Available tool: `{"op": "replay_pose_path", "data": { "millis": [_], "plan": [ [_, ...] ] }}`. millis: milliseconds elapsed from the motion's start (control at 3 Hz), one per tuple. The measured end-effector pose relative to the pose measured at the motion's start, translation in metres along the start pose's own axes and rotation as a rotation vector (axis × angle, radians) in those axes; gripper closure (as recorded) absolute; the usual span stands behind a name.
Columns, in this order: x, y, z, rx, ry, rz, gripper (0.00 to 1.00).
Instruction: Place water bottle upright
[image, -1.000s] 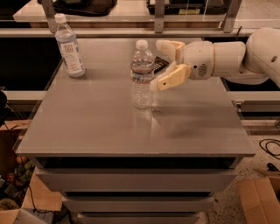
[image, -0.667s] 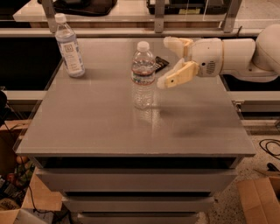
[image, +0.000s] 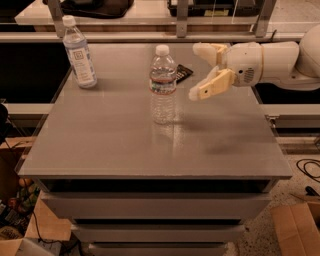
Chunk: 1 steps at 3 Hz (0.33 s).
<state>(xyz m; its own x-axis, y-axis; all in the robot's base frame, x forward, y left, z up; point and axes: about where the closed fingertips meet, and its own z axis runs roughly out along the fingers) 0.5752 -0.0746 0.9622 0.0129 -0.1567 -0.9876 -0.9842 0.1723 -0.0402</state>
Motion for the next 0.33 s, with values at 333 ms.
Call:
{"op": "replay_pose_path", "data": {
  "millis": [333],
  "plan": [
    [0.0042,0.0002,-0.0016,-0.032,0.004,0.012,0.0]
  ]
}}
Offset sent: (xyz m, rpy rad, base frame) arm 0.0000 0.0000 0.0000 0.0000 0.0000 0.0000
